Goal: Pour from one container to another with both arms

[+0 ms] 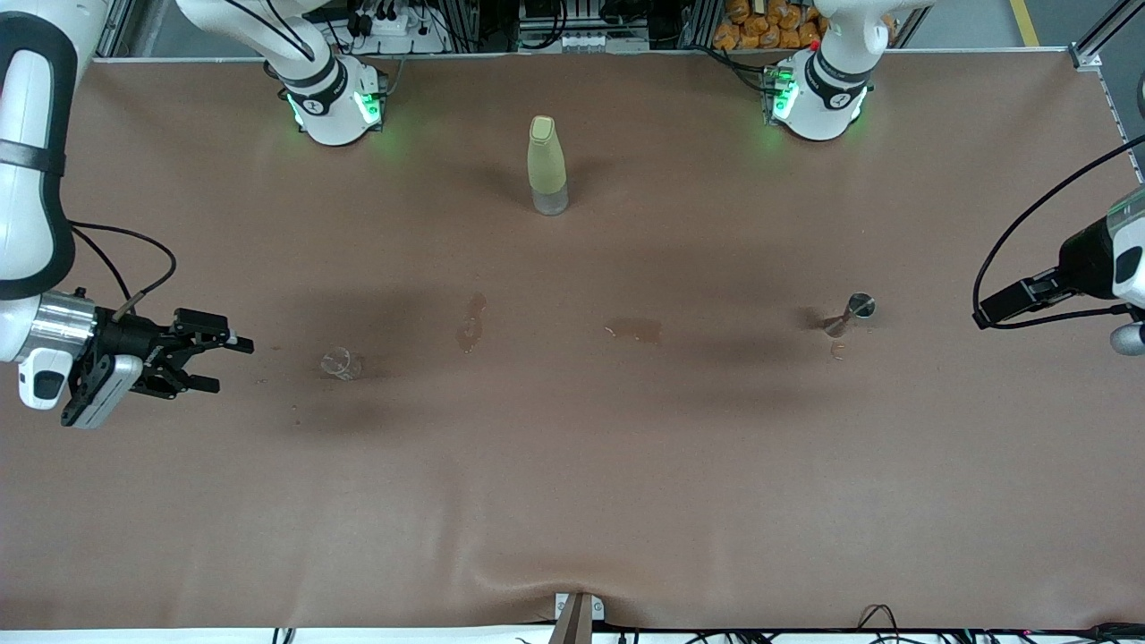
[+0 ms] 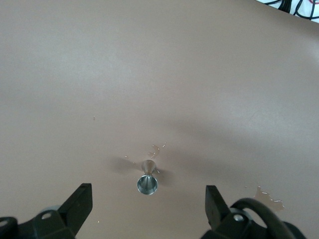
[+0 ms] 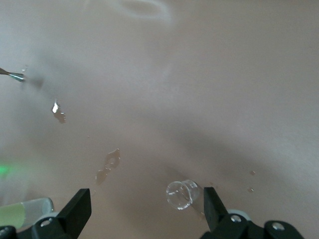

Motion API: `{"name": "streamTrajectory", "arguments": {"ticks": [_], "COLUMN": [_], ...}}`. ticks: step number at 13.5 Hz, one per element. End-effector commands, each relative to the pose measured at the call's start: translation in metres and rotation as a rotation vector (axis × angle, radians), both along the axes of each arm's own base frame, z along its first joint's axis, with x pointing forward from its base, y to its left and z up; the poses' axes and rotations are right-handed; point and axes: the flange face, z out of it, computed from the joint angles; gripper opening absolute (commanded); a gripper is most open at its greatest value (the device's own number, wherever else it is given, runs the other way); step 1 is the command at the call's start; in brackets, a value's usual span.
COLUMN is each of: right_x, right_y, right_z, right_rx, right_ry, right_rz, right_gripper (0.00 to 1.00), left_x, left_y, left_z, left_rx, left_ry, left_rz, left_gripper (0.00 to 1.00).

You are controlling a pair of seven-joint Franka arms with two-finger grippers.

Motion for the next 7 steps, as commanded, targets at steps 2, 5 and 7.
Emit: {"name": "streamTrajectory", "arguments": {"ticks": [2,5,7], "right_x": [-0.01,-0.012,-0.011], "right_y": [0.005,0.012,0.014], "right_z": [0.01,0.018,0.025], "right_rx": [-0.012,0.01,0.022], "right_ry": [0.01,0.045,0.059], "right_rz": [-0.012,0.022,0.031], "right_gripper": [1.0,1.0,1.0], "left_x": [0.0,0.0,0.0], "left_y": [0.007,0.011,0.013], "left_z": [0.007,0.017,0.018], "left_rx": [0.027,0.049,0.049], "left_ry": [-0.039,-0.058,-0.06], "left_rz": [-0.032,-0.074,-0.083], "left_gripper": [1.0,1.0,1.0]}}
